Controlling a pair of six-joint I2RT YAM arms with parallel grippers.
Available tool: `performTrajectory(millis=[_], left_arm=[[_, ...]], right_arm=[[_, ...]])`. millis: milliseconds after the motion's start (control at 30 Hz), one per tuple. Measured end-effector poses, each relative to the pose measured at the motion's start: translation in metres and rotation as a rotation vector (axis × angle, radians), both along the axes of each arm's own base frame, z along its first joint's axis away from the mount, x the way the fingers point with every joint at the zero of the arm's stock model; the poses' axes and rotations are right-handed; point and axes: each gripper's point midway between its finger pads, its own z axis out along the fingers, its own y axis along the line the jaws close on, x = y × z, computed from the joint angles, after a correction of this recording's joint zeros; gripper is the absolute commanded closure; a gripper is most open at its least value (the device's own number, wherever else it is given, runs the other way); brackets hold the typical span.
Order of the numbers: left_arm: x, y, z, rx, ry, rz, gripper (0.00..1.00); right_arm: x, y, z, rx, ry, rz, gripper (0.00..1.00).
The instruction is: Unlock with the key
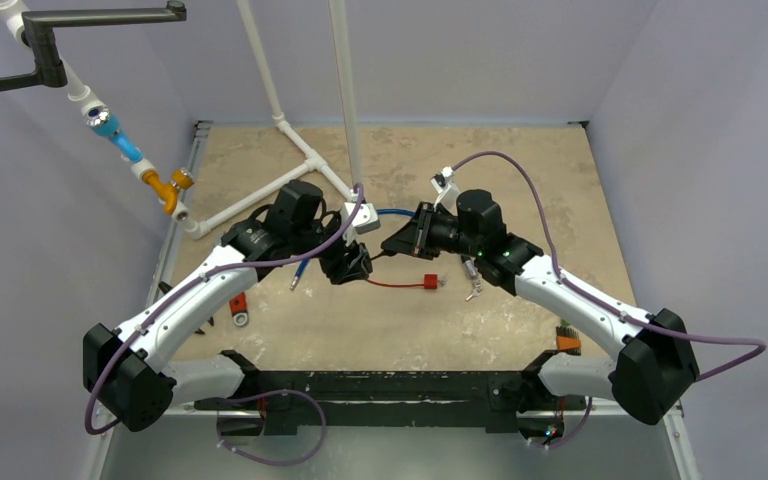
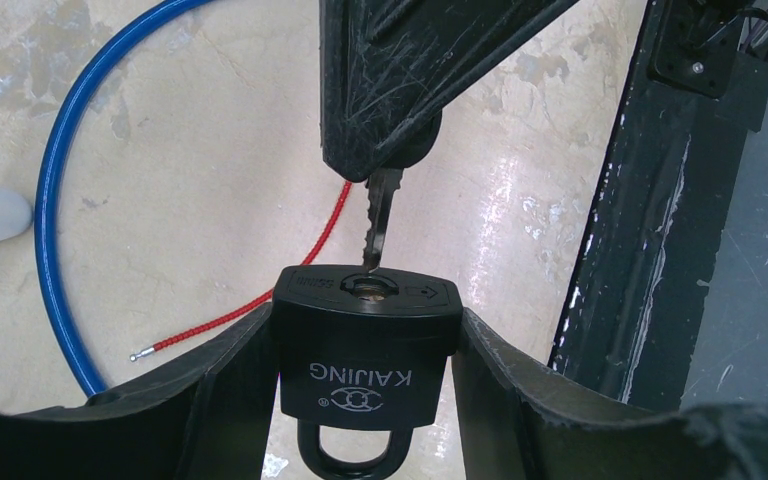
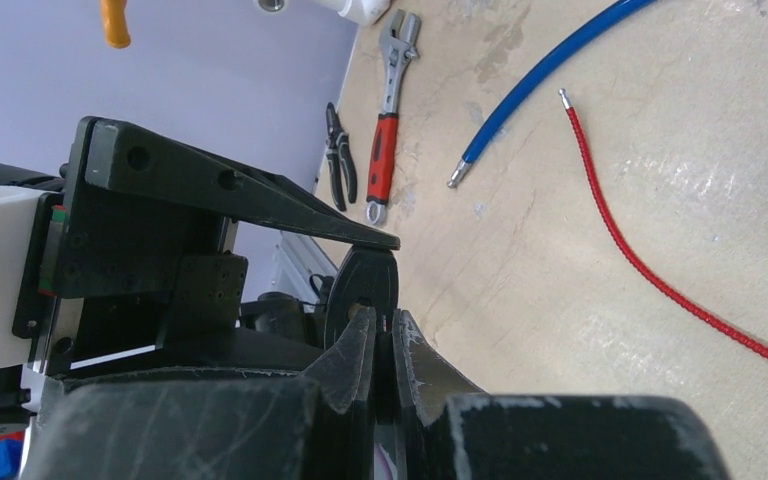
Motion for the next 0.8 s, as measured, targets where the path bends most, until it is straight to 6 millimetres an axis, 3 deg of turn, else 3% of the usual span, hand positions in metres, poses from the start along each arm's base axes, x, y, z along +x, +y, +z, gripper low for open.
performTrajectory(millis=[800], left_arm=[[0.005,0.001,0.001,0.006,-0.02,0.019,1.0]], right_arm=[[-0.001,0.005,0.01,0.045,-0.001,0.007,1.0]])
